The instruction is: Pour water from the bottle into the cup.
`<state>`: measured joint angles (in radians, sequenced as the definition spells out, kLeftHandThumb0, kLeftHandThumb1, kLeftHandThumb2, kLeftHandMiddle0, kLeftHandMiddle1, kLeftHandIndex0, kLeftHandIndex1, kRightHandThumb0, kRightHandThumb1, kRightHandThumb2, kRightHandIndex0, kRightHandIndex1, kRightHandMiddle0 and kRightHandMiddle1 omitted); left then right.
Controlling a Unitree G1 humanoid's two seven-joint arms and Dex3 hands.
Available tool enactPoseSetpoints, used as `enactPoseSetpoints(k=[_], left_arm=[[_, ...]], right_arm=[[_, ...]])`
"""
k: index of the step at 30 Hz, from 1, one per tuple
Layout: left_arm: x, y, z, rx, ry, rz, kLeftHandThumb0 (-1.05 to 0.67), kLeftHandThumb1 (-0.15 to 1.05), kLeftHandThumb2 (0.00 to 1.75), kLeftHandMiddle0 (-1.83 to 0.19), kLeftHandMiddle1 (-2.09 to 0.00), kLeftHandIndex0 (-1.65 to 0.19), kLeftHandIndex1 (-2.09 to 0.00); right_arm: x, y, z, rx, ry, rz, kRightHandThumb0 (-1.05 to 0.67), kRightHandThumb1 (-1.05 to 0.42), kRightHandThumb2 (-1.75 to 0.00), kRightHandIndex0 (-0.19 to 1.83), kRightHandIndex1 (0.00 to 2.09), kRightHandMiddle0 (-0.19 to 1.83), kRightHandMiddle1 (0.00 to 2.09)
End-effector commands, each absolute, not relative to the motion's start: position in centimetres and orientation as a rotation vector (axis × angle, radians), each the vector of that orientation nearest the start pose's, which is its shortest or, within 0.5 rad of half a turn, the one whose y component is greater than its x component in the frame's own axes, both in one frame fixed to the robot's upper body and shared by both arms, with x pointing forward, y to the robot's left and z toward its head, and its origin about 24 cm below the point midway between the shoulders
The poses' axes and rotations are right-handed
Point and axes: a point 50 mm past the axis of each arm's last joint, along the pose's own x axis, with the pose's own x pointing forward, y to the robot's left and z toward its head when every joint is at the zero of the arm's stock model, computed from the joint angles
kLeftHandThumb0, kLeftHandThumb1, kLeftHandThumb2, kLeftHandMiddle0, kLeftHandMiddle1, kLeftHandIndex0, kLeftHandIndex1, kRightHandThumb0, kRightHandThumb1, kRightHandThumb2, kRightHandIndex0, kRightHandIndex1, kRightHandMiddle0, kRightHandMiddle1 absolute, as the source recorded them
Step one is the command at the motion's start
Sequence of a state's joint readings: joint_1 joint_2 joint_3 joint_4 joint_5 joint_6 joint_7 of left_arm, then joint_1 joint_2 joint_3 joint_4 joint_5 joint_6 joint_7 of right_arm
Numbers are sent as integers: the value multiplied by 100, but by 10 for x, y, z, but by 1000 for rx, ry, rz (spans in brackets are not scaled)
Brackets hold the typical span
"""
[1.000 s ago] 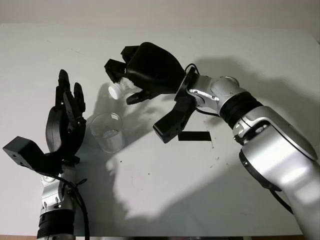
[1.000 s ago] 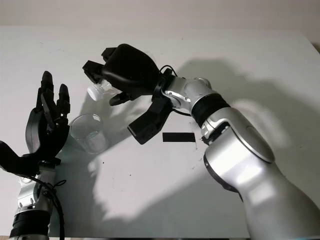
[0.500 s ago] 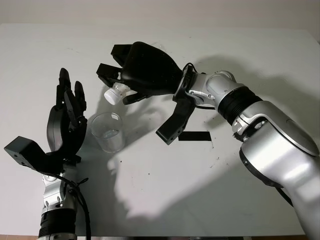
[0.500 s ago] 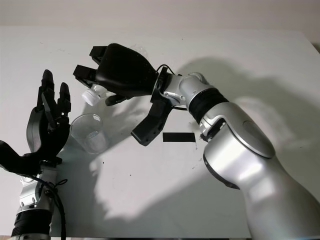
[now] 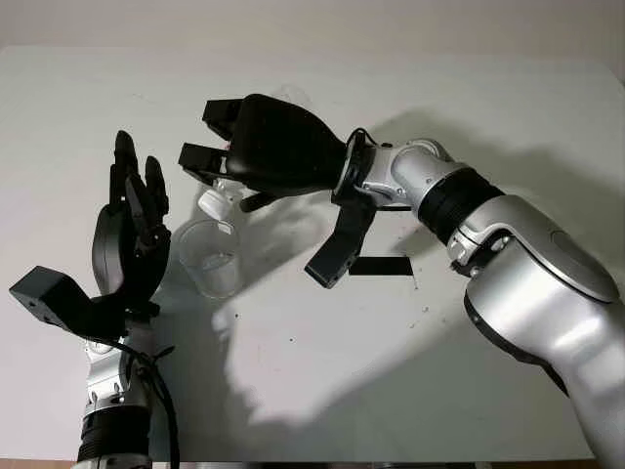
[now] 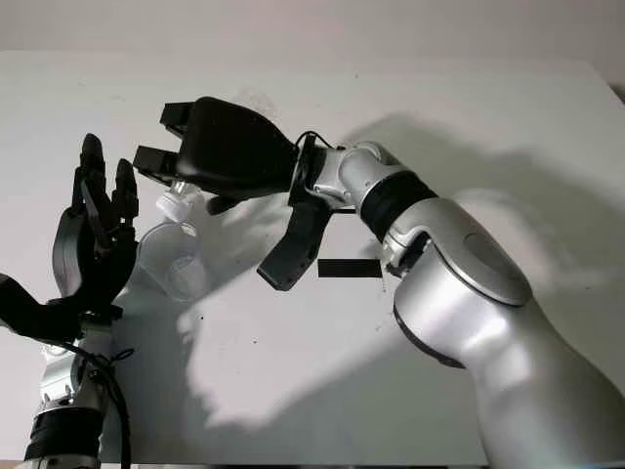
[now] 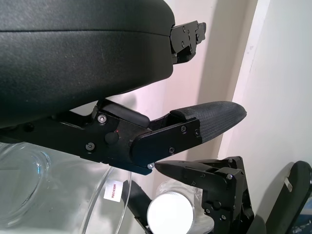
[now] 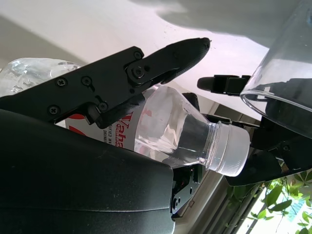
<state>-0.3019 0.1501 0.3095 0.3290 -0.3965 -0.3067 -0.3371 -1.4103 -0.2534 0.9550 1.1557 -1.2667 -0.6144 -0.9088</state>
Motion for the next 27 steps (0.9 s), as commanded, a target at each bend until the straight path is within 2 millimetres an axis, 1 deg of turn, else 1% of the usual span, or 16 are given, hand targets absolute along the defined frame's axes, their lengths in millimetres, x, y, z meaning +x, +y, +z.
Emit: enactPoseSetpoints(k=[1,2,3,5,7,9,10,12,14,18,20,23,27], left_arm=[[291,225,69,-261,-323,-11,-76,105,71,19,0,19,0],[291,225,68,-262,-323,-10,-76,105,71,19,0,19,0],[292,225,68,-263,-322,-9,-76,105,70,19,0,19,0],[292,226,69,-263,-322,-9,-76,105,70,19,0,19,0],[292,226,69,-262,-321,-9,-76,105,70,19,0,19,0],[292,226,69,-259,-322,-11,-76,105,71,19,0,19,0],[292,226,69,-258,-322,-10,-76,105,71,19,0,19,0],[292,226,68,-257,-322,-8,-76,105,71,19,0,19,0],[291,226,68,-259,-324,-11,-76,105,71,19,0,19,0],[290,227,68,-252,-323,-11,-75,105,71,19,0,19,0],[290,227,68,-254,-324,-11,-75,105,71,19,0,19,0],[290,229,68,-253,-323,-11,-75,105,71,19,0,19,0],[289,230,69,-247,-321,-10,-75,105,71,19,0,19,0]], right_arm=[[366,-6,223,-1683,-1648,472,-45,-105,-9,118,209,35,187],[366,-6,223,-1677,-1645,470,-46,-105,-9,118,209,34,184],[366,-6,222,-1672,-1646,469,-45,-105,-11,119,209,35,190],[366,-6,222,-1673,-1651,458,-45,-104,-10,120,209,34,194],[366,-6,222,-1680,-1660,450,-46,-105,-16,122,209,41,205],[367,-7,222,-1640,-1625,445,-46,-105,-17,122,209,40,204],[367,-8,222,-1601,-1600,442,-46,-105,-19,124,209,47,207],[368,-12,224,-1500,-1504,454,-45,-105,-24,126,209,58,209],[371,-19,227,-1410,-1392,452,-44,-105,-25,130,209,77,209],[379,-34,235,-1276,-1220,391,-40,-105,-27,131,209,93,209],[383,-43,238,-1188,-1129,361,-39,-105,-23,131,209,98,209],[388,-58,241,-1066,-1013,345,-40,-105,-29,131,209,101,209],[396,-84,241,-825,-818,349,-36,-105,-36,122,209,96,209]])
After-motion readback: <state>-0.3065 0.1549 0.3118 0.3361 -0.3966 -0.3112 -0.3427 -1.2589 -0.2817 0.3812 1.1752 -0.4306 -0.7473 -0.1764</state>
